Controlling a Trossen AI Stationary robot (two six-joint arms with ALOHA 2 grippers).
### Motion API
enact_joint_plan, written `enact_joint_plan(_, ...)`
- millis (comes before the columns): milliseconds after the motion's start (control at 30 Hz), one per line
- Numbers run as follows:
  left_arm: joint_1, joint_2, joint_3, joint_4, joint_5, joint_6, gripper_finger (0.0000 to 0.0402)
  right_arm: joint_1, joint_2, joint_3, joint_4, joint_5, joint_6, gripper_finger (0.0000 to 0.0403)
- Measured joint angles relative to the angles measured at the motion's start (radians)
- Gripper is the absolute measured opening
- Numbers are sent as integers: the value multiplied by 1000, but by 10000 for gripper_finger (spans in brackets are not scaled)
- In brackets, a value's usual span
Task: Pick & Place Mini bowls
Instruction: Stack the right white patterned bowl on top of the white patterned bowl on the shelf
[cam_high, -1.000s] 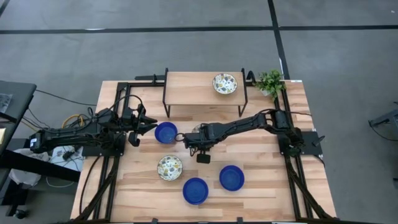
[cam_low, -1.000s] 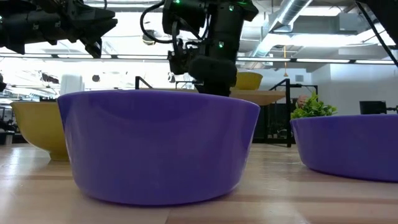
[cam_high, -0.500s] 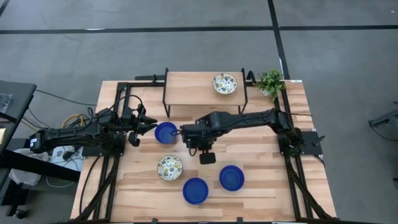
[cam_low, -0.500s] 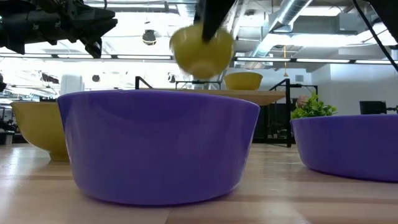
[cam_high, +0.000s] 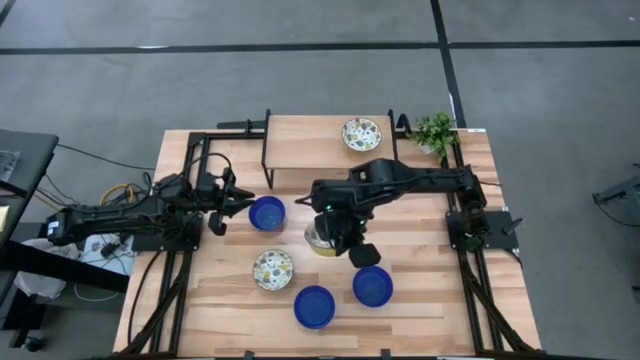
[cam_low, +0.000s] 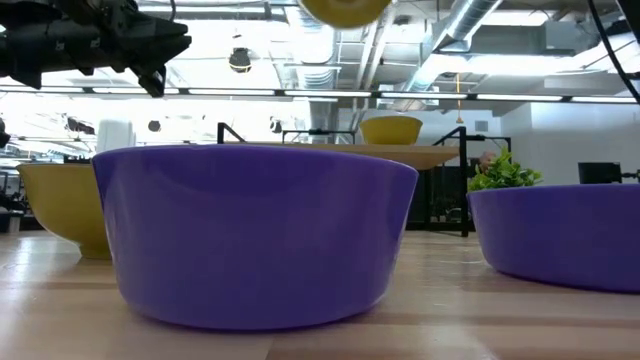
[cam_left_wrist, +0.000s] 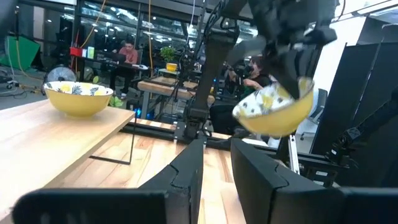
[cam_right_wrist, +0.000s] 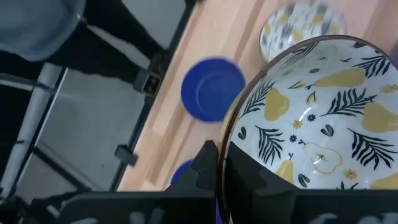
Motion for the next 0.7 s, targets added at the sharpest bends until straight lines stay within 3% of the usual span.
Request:
enact_joint_plan(133, 0, 18, 0, 0, 0, 0, 82, 0, -37, 0, 115, 46, 6, 0)
enact_joint_plan(267, 0, 37, 0, 0, 0, 0, 82, 0, -89, 0, 274, 202, -39, 0)
enact_joint_plan(467, 0, 57, 0, 2, 0, 0, 82, -2, -163, 0, 418, 569, -163, 0)
enact_joint_plan(700, 0, 57, 0, 4, 0, 0, 82, -16, -204, 2, 377, 1103, -205, 0)
